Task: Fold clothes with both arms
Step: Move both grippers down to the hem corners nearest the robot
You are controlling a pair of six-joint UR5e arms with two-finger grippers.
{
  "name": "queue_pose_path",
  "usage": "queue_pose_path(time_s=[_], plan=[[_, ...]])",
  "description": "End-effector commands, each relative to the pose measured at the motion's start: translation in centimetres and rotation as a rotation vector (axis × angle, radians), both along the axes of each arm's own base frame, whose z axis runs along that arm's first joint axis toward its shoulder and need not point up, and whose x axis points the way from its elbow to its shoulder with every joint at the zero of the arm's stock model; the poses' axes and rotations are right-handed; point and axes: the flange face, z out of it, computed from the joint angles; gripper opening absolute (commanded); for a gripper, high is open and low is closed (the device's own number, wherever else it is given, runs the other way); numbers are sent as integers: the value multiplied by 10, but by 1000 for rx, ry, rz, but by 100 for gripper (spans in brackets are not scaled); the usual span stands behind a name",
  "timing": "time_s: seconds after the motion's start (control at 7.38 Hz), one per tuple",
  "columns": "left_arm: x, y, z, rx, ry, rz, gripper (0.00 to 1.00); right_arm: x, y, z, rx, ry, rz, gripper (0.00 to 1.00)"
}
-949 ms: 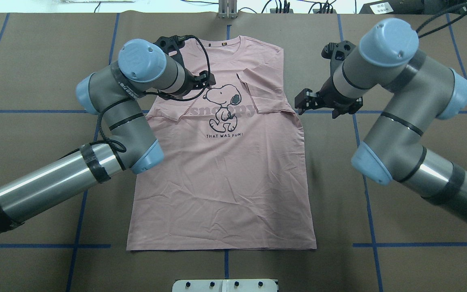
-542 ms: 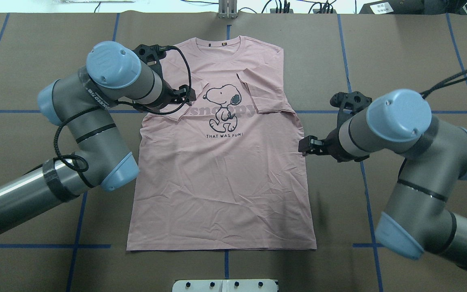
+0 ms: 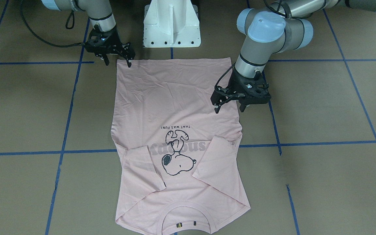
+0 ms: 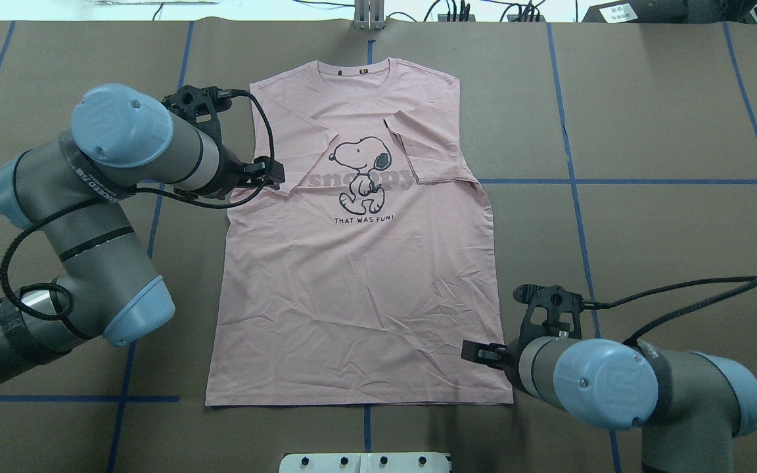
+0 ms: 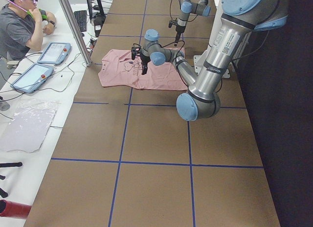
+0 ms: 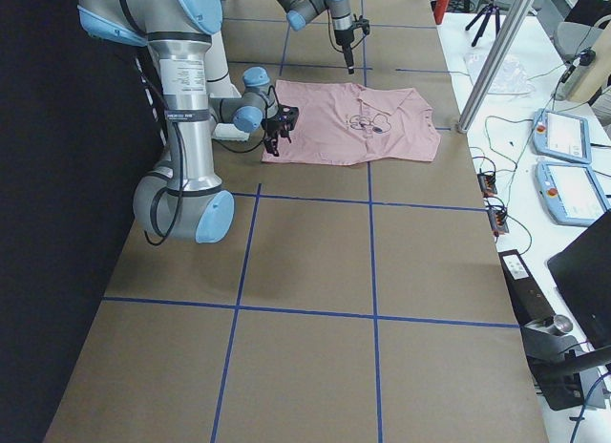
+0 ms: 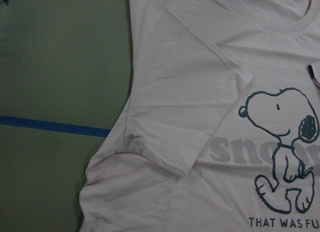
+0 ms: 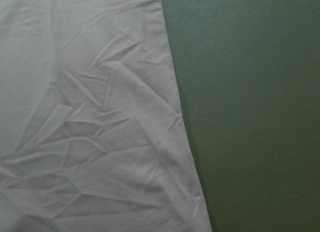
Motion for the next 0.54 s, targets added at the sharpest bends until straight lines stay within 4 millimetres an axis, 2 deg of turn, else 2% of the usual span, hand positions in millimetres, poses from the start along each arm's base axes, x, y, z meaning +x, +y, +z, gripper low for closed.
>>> queue_pose_path(time_s=[0.0, 0.14, 0.41], plan=[[-1, 1, -2, 3, 4, 1, 100, -17, 17, 31, -7, 54, -2, 100], [1, 1, 1, 0, 2, 4, 100, -24, 17, 43, -11, 73, -7, 100], [3, 0, -1, 0, 5, 7, 100, -25, 20, 43, -18, 74, -19, 100]])
